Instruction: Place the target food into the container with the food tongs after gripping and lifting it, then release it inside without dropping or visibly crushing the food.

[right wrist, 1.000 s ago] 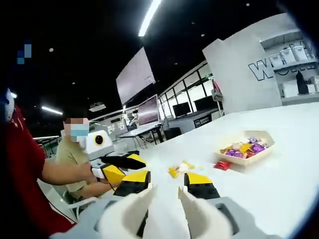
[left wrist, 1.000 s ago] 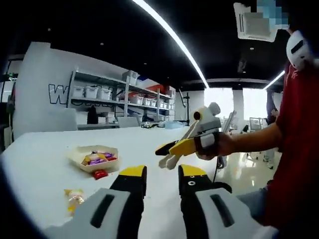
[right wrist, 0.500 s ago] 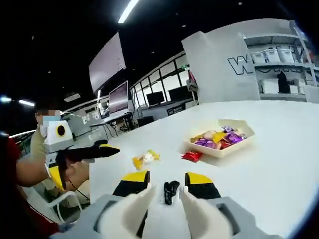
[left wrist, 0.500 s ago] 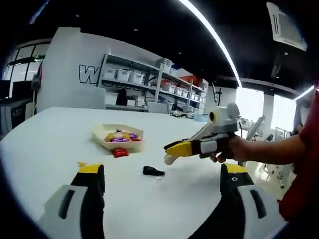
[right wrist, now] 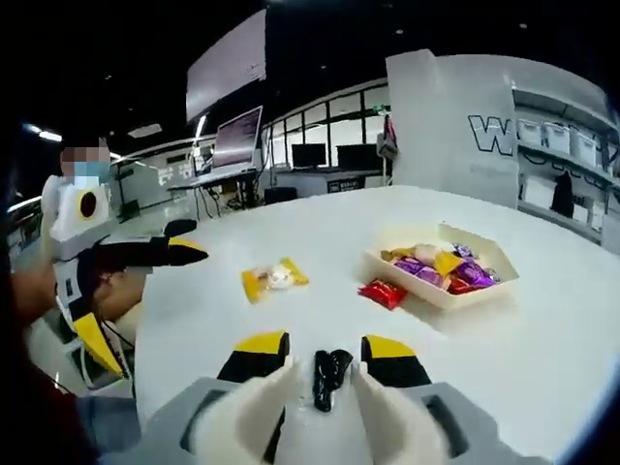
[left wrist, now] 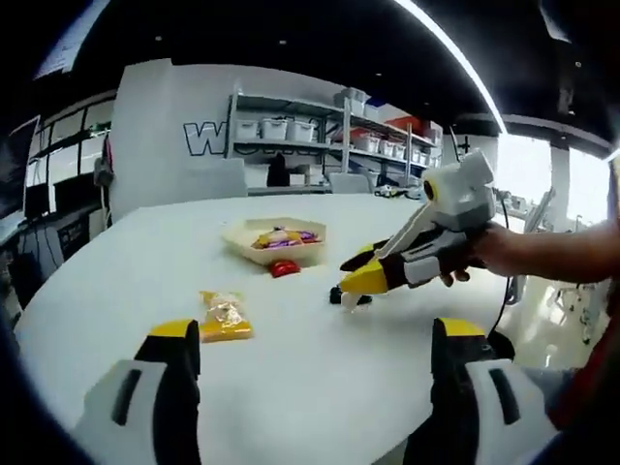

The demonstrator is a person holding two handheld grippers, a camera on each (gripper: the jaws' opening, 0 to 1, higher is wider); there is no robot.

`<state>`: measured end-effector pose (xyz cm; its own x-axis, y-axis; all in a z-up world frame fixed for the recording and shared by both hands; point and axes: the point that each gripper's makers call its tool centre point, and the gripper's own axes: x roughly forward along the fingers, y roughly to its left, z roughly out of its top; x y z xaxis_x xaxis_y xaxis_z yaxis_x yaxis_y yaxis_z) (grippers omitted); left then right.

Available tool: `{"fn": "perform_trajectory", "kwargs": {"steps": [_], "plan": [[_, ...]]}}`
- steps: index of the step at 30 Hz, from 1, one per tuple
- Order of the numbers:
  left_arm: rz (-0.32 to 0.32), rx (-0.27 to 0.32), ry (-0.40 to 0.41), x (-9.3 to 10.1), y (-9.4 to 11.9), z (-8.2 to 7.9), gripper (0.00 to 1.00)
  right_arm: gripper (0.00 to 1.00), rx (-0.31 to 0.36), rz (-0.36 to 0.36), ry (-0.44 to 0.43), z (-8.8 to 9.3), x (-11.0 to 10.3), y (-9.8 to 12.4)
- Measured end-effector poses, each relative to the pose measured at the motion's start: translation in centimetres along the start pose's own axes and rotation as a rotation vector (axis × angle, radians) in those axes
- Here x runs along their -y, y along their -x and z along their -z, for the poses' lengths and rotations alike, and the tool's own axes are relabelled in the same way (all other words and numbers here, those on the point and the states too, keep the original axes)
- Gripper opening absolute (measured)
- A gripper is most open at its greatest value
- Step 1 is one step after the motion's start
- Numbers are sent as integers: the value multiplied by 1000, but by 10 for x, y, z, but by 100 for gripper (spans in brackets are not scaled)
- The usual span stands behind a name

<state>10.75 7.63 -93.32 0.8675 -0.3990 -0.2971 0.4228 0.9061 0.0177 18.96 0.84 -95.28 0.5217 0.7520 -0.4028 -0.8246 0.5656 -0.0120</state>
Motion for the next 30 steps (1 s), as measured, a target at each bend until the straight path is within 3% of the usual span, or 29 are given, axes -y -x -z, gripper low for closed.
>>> {"fn": "perform_trajectory", "kwargs": {"steps": [5,9,14,18,25,30], "plan": [[22,-7,18,6,2,4,97,23,-9,0,43,-1,-1,-5],[11,1,39,2,4,4,96,16,-14,27,64,-1,3,-5],[-1,4,47,-2,6,5,96,15,-9,40,6,-3,7,-2],[-9,13,63,-5,7,5,95,16,45,31,-107,-18,14,6],[-19,26,75,-9,7,3,95,16,76,58,-69,-42,28,19],[-20,34,84,-10,8,2,95,16,73,70,-38,-48,34,20]]}}
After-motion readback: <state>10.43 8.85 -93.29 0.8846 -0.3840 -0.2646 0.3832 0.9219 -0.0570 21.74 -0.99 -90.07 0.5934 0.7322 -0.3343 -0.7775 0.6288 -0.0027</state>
